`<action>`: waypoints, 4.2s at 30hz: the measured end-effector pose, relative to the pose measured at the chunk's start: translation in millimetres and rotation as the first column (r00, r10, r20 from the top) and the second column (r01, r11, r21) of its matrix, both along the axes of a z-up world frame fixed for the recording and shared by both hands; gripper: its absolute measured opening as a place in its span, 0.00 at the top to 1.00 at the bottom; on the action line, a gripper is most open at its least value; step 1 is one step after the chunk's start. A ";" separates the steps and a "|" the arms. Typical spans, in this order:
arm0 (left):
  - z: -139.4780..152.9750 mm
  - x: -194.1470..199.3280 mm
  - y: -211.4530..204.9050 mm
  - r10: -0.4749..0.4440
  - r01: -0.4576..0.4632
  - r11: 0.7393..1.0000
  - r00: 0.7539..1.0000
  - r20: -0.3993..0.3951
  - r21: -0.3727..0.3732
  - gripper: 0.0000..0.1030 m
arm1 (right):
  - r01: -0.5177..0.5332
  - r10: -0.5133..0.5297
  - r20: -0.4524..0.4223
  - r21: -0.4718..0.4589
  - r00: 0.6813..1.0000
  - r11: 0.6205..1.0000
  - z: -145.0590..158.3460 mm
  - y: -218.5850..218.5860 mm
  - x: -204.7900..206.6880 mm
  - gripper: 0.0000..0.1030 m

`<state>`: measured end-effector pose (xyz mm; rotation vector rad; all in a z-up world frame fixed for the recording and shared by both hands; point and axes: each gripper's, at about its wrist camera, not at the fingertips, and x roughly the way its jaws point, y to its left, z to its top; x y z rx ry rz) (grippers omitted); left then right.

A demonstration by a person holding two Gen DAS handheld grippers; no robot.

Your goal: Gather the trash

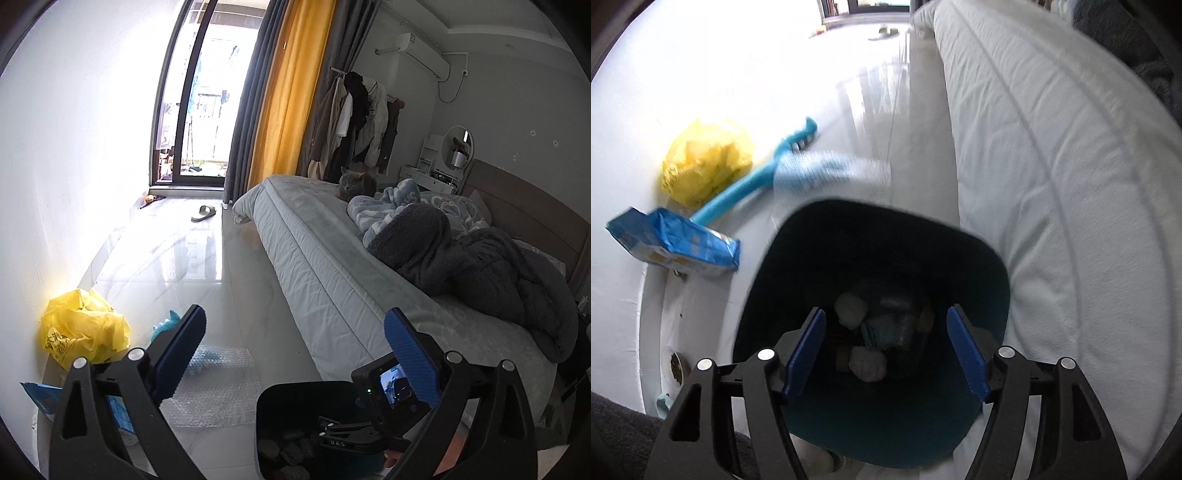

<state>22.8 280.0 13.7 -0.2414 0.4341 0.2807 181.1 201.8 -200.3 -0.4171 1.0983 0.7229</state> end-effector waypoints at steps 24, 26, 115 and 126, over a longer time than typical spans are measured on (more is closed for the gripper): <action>8.6 -30.8 -86.0 0.002 -0.002 0.999 1.000 -0.013 0.039 0.03 | 0.097 -0.265 0.388 0.400 0.883 0.911 209.8 -217.5 -50.8 0.03; 15.8 -31.4 -99.5 0.003 -0.001 0.996 1.000 -0.014 0.094 0.03 | 0.119 -0.297 0.402 0.410 0.866 0.904 218.8 -241.4 -56.1 0.03; -7.4 -42.4 -168.6 -0.075 0.086 0.986 0.994 -0.075 0.146 0.03 | 0.257 -0.482 0.380 0.508 0.789 0.822 205.0 -433.3 -125.2 0.03; -6.7 -42.7 -168.3 -0.076 0.086 0.986 0.994 -0.076 0.146 0.03 | 0.258 -0.483 0.380 0.509 0.789 0.821 205.2 -433.4 -125.5 0.03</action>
